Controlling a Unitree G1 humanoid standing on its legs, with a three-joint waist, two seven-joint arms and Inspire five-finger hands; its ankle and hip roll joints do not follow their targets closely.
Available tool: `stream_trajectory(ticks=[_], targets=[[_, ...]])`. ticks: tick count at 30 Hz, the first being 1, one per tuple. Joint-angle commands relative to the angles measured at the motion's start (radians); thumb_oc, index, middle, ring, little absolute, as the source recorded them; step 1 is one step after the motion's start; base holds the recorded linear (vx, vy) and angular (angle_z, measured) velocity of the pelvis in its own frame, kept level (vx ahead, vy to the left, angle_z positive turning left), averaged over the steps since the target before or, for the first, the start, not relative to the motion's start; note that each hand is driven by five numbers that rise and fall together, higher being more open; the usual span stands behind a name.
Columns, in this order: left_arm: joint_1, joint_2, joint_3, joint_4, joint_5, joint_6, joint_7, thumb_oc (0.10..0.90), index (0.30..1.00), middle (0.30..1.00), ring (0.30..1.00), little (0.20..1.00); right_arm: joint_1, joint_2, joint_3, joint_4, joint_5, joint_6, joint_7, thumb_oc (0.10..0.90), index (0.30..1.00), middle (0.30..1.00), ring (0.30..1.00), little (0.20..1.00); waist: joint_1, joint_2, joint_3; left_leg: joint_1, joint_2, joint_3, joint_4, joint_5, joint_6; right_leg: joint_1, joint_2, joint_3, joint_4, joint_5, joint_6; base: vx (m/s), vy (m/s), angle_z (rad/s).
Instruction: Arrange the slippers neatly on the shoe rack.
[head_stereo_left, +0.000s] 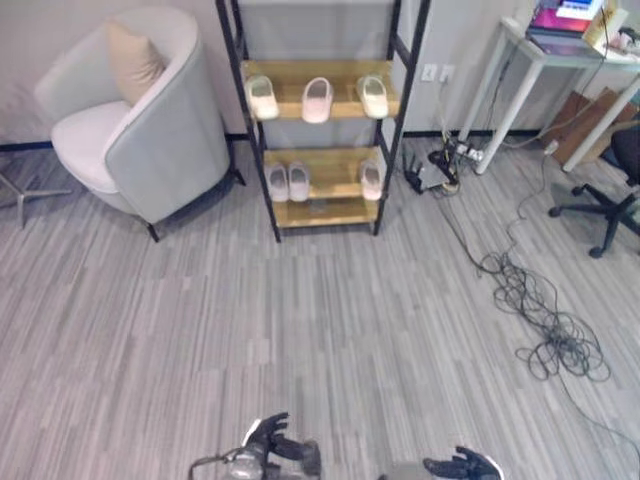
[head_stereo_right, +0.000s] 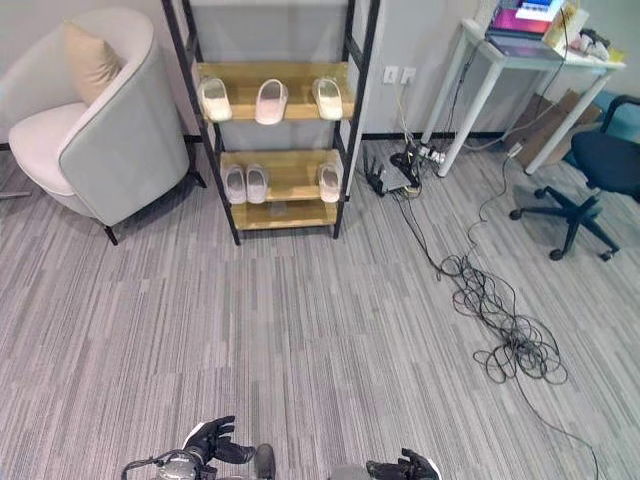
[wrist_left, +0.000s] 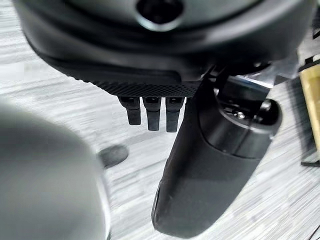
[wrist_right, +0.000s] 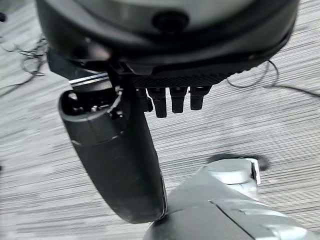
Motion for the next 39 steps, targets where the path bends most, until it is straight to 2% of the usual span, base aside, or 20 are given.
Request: stream_trajectory(ticks=[1,3,5,10,12,13,14,15,18,19,20,21,23,25,26,30,33,35,37,39], targets=[[-0.002,-0.004,0.013,-0.033,-0.006,-0.037,-0.011,0.8,0.9,0.9,0.9,0.9,-0.005,-0.003,0.019,-0.057,-0.005,-0.015,0.01,0.8,0.9,0.9,0.9,0.9,-0.007,0.037,0.007,-0.012,0.015,-0.067,0.113,-0.108,-0.063,0.047,0.029,-0.099,-0.172,0.197,-0.003,0.34,0.05,-0.01],[-0.001,-0.007,0.01,-0.029,0.0,-0.037,-0.014,0.8,0.9,0.9,0.9,0.9,-0.005,-0.006,0.022,-0.06,-0.009,-0.018,0.01,0.8,0.9,0.9,0.9,0.9,-0.022,0.039,0.005,0.032,0.011,-0.085,0.096,-0.128,-0.069,-0.002,0.031,-0.141,-0.266,0.163,-0.028,0.38,-0.049,0.18],[-0.003,-0.015,0.01,-0.019,0.008,-0.039,-0.015,0.8,0.9,0.9,0.9,0.9,-0.006,-0.012,0.026,-0.059,-0.014,-0.018,0.007,0.8,0.9,0.9,0.9,0.9,-0.05,0.021,0.008,0.094,-0.005,-0.11,0.083,-0.17,-0.084,-0.039,0.014,-0.188,-0.467,0.185,-0.037,0.45,-0.122,0.18],[-0.002,-0.02,0.018,0.002,0.019,-0.041,-0.015,0.8,0.9,0.9,0.9,0.9,0.009,-0.015,0.029,-0.06,-0.019,-0.014,0.014,0.8,0.9,0.9,0.9,0.9,-0.078,0.017,0.006,0.175,0.008,-0.141,0.089,-0.22,-0.115,-0.045,0.018,-0.184,-0.578,0.229,-0.032,0.33,-0.126,0.32],[0.007,-0.026,0.017,0.015,0.026,-0.039,-0.017,0.8,0.9,0.9,0.9,0.9,0.025,-0.019,0.029,-0.053,-0.023,-0.015,0.017,0.8,0.9,0.9,0.9,0.9,-0.085,0.022,-0.01,0.181,0.024,-0.152,0.138,-0.193,-0.146,-0.02,0.043,-0.172,-0.58,0.228,-0.06,0.37,-0.194,0.56],[0.012,-0.031,0.013,0.02,0.032,-0.037,-0.019,0.8,0.9,0.9,0.9,0.9,0.035,-0.022,0.033,-0.042,-0.022,-0.016,0.016,0.8,0.9,0.9,0.9,0.9,-0.083,0.022,-0.022,0.142,0.062,-0.115,0.251,-0.112,-0.197,0.04,0.061,-0.187,-0.613,0.214,-0.089,0.34,-0.25,0.53],[0.013,-0.032,0.007,0.012,0.031,-0.036,-0.02,0.8,0.9,0.9,0.9,0.9,0.037,-0.024,0.037,-0.042,-0.018,-0.017,0.015,0.8,0.9,0.9,0.9,0.9,-0.078,0.016,-0.018,0.102,0.084,-0.102,0.344,-0.062,-0.216,0.074,0.073,-0.184,-0.626,0.201,-0.109,0.24,-0.206,0.46],[0.013,-0.031,0.007,0.012,0.031,-0.036,-0.02,0.8,0.9,0.9,0.9,0.9,0.037,-0.024,0.037,-0.042,-0.018,-0.017,0.015,0.8,0.9,0.9,0.9,0.9,-0.079,0.018,-0.018,0.098,0.086,-0.103,0.352,-0.066,-0.218,0.074,0.075,-0.185,-0.626,0.201,-0.11,0.12,-0.141,0.3],[0.0,-0.027,0.0,-0.007,0.02,-0.034,-0.013,0.8,0.9,0.9,0.9,0.9,0.023,-0.03,0.046,-0.047,-0.006,-0.016,0.008,0.8,0.9,0.9,0.9,0.9,-0.054,-0.011,0.014,-0.012,0.104,-0.095,0.565,0.008,-0.231,0.136,0.086,-0.18,-0.645,0.169,-0.151,0.1,-0.145,-0.19],[0.0,-0.027,0.0,-0.007,0.02,-0.034,-0.013,0.8,0.9,0.9,0.9,0.9,0.023,-0.03,0.046,-0.047,-0.006,-0.016,0.008,0.8,0.9,0.9,0.9,0.9,-0.054,-0.011,0.014,-0.012,0.104,-0.095,0.565,0.008,-0.231,0.137,0.086,-0.18,-0.645,0.169,-0.151,0.31,-0.163,-0.32],[-0.008,-0.023,-0.005,-0.023,0.009,-0.039,-0.009,0.8,0.9,0.9,0.9,0.9,0.021,-0.032,0.055,-0.051,-0.001,-0.018,0.006,0.8,0.9,0.9,0.9,0.9,-0.024,-0.036,0.025,-0.113,0.126,-0.04,0.536,-0.015,-0.205,0.195,0.084,-0.176,-0.656,0.132,-0.156,0.26,-0.1,0.04],[-0.008,-0.023,-0.005,-0.023,0.009,-0.038,-0.009,0.8,0.9,0.9,0.9,0.9,0.022,-0.032,0.055,-0.051,-0.001,-0.018,0.006,0.8,0.9,0.9,0.9,0.9,-0.021,-0.032,0.029,-0.11,0.131,-0.039,0.544,-0.024,-0.205,0.199,0.088,-0.174,-0.655,0.13,-0.156,0.37,-0.12,0.13],[-0.005,-0.021,-0.002,-0.021,0.01,-0.041,-0.006,0.8,0.9,0.9,0.9,0.9,0.021,-0.031,0.059,-0.061,-0.001,-0.026,0.002,0.8,0.9,0.9,0.9,0.9,0.003,-0.036,0.03,-0.187,0.115,-0.005,0.411,-0.051,-0.184,0.236,0.104,-0.156,-0.666,0.092,-0.146,0.29,0.0,0.05],[-0.005,-0.021,-0.003,-0.021,0.01,-0.041,-0.006,0.8,0.9,0.9,0.9,0.9,0.022,-0.031,0.059,-0.062,-0.001,-0.026,0.002,0.8,0.9,0.9,0.9,0.9,0.005,-0.036,0.033,-0.183,0.115,-0.003,0.412,-0.055,-0.183,0.24,0.103,-0.154,-0.665,0.089,-0.146,0.25,0.045,-0.03],[-0.005,-0.018,-0.003,-0.025,0.01,-0.041,-0.004,0.8,0.9,0.9,0.9,0.9,0.018,-0.034,0.061,-0.06,-0.008,-0.027,-0.005,0.8,0.9,0.9,0.9,0.9,0.03,-0.023,0.033,-0.252,0.118,-0.004,0.267,0.006,-0.188,0.288,0.132,-0.122,-0.677,0.054,-0.136,0.31,0.068,-0.11],[0.003,-0.016,-0.003,-0.025,0.003,-0.044,-0.001,0.8,0.9,0.9,0.9,0.9,0.015,-0.029,0.062,-0.06,-0.007,-0.03,-0.011,0.8,0.9,0.9,0.9,0.9,0.057,-0.013,0.034,-0.29,0.121,-0.012,0.168,0.094,-0.2,0.353,0.154,-0.088,-0.683,0.02,-0.132,0.39,0.111,-0.1],[0.013,-0.01,0.015,-0.013,-0.001,-0.036,-0.008,0.8,0.9,0.9,0.9,0.9,0.022,-0.017,0.059,-0.047,-0.026,-0.02,-0.002,0.8,0.9,0.9,0.9,0.9,0.076,-0.019,0.007,-0.268,0.109,-0.008,0.13,0.092,-0.179,0.386,0.147,-0.067,-0.641,-0.014,-0.113,0.34,0.131,-0.4],[0.01,-0.007,0.014,-0.009,0.003,-0.035,-0.01,0.8,0.9,0.9,0.9,0.9,0.022,-0.012,0.053,-0.039,-0.034,-0.019,0.004,0.8,0.9,0.9,0.9,0.9,0.078,-0.024,-0.003,-0.244,0.086,-0.006,0.135,0.072,-0.153,0.352,0.12,-0.071,-0.518,0.009,-0.073,0.3,0.167,-0.61],[0.003,-0.002,0.011,-0.015,0.009,-0.033,-0.01,0.8,0.9,0.9,0.9,0.9,0.01,-0.007,0.053,-0.053,-0.038,-0.014,0.006,0.8,0.9,0.9,0.9,0.9,0.062,-0.024,0.008,-0.192,0.062,-0.003,0.129,0.039,-0.118,0.253,0.07,-0.082,-0.32,0.121,-0.005,0.22,0.164,-0.33],[-0.003,0.006,0.01,-0.016,0.019,-0.032,-0.007,0.8,0.9,0.9,0.9,0.9,0.004,-0.005,0.043,-0.073,-0.026,-0.02,0.007,0.8,0.9,0.9,0.9,0.9,0.044,-0.006,0.013,-0.14,0.058,0.001,0.117,0.014,-0.097,0.187,0.045,-0.103,-0.207,0.212,0.02,0.22,0.147,-0.02]])
